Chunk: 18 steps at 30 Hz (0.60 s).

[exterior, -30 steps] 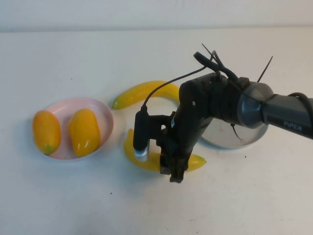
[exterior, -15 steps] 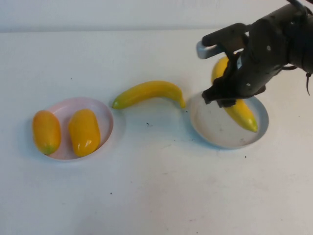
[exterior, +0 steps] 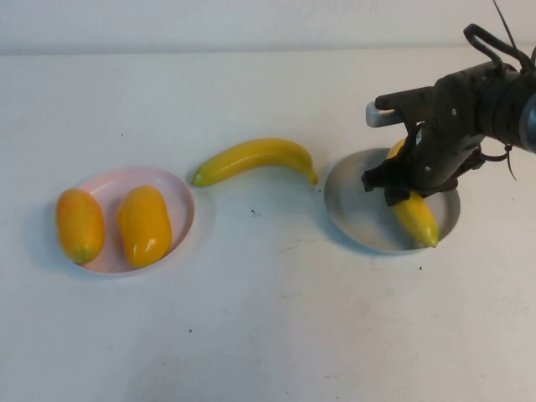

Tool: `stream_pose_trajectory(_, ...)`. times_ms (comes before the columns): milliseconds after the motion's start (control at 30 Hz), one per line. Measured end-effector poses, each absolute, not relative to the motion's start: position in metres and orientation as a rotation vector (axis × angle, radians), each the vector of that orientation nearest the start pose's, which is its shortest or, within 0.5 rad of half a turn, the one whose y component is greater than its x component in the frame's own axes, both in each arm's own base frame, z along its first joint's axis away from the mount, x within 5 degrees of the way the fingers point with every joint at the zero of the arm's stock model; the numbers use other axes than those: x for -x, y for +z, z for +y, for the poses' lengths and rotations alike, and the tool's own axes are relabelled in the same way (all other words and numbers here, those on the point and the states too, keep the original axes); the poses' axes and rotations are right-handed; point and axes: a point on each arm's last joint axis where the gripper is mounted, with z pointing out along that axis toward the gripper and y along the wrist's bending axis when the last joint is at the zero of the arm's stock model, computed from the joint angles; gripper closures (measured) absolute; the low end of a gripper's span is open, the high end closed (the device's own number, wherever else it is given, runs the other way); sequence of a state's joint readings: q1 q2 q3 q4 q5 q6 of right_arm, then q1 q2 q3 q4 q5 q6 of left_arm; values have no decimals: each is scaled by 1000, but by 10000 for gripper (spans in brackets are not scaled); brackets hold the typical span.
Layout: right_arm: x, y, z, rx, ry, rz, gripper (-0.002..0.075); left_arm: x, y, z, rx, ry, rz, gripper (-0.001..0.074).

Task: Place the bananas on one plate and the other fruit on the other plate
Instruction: Put another type of fruit in the right plate

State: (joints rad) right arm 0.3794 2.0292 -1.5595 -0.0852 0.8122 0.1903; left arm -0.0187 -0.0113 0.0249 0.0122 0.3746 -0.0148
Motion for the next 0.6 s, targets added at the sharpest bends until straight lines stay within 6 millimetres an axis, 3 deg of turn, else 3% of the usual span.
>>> stream_pose_trajectory(100, -406, 199, 157, 324, 69, 2738, 411, -53, 172, -1, -11, -11, 1872, 734)
stream_pose_trajectory(367, -404, 204, 156, 327, 60, 2764, 300, -53, 172, -1, -11, -11, 1872, 734)
stream_pose_trajectory(500, -404, 228, 161, 366, 55, 2754, 292, -53, 172, -1, -11, -11, 1872, 734)
stream_pose_trajectory(600, -406, 251, 174, 509, 71, 2668, 291, -53, 172, -1, -11, -11, 1872, 734)
